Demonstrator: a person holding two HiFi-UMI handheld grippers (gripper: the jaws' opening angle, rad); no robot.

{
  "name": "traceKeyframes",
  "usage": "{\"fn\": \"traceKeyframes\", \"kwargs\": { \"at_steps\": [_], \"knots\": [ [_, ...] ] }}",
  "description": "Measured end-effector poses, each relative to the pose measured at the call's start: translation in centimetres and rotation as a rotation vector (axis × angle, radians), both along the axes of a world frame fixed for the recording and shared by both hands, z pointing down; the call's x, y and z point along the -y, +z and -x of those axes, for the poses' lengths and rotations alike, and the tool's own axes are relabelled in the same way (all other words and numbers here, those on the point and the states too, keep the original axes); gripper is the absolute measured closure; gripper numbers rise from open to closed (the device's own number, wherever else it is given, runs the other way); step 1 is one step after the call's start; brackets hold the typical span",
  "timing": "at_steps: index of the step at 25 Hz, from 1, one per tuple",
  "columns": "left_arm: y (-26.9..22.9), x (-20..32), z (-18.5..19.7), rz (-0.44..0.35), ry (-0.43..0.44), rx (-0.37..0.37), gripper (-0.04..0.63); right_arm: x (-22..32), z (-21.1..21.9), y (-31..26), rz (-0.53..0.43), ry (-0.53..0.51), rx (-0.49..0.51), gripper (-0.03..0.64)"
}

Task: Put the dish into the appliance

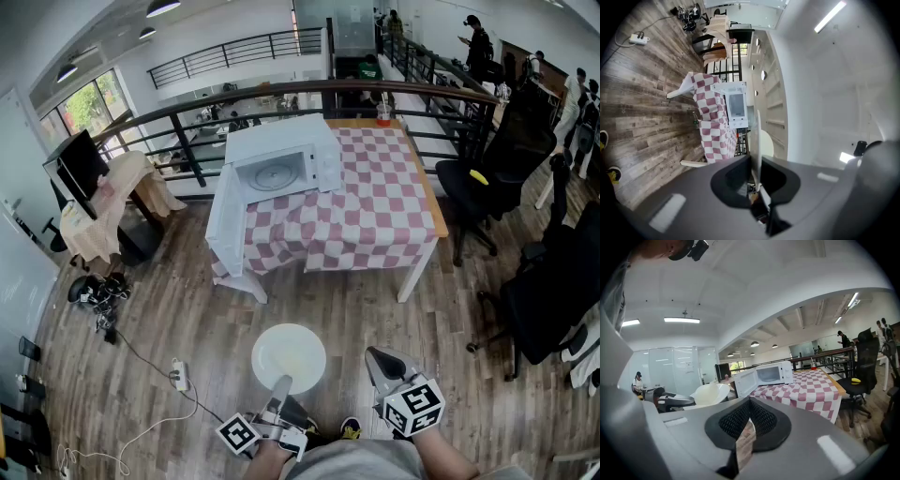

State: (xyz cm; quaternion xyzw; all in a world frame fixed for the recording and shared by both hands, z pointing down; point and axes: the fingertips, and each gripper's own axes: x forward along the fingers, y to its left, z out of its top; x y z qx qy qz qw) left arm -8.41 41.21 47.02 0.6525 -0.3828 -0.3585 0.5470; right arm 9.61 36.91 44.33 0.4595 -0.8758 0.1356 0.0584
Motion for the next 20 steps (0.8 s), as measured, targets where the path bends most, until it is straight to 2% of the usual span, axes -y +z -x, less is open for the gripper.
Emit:
{"fn": "traceKeyframes", "kwargs": {
  "at_steps": [10,14,20],
  "knots": [
    [0.0,-1.4,-3.6,-0.001,0.010,-0.027,0.563,-1.8,-2.7,1.0,0.028,0.021,0.028,0.620],
    [0.1,-2.0,-4.0,-0.001,-0.007,-0.040,0.563,-2.4,-2.7,0.9,0.038,-0.027,0.073,0.620],
    [-0.3,-3.0,-4.0,-0.007,-0.029,-0.037,0.563,-2.9,-2.5,0.8,0.031,-0.063,0.074,0.620]
  ]
}}
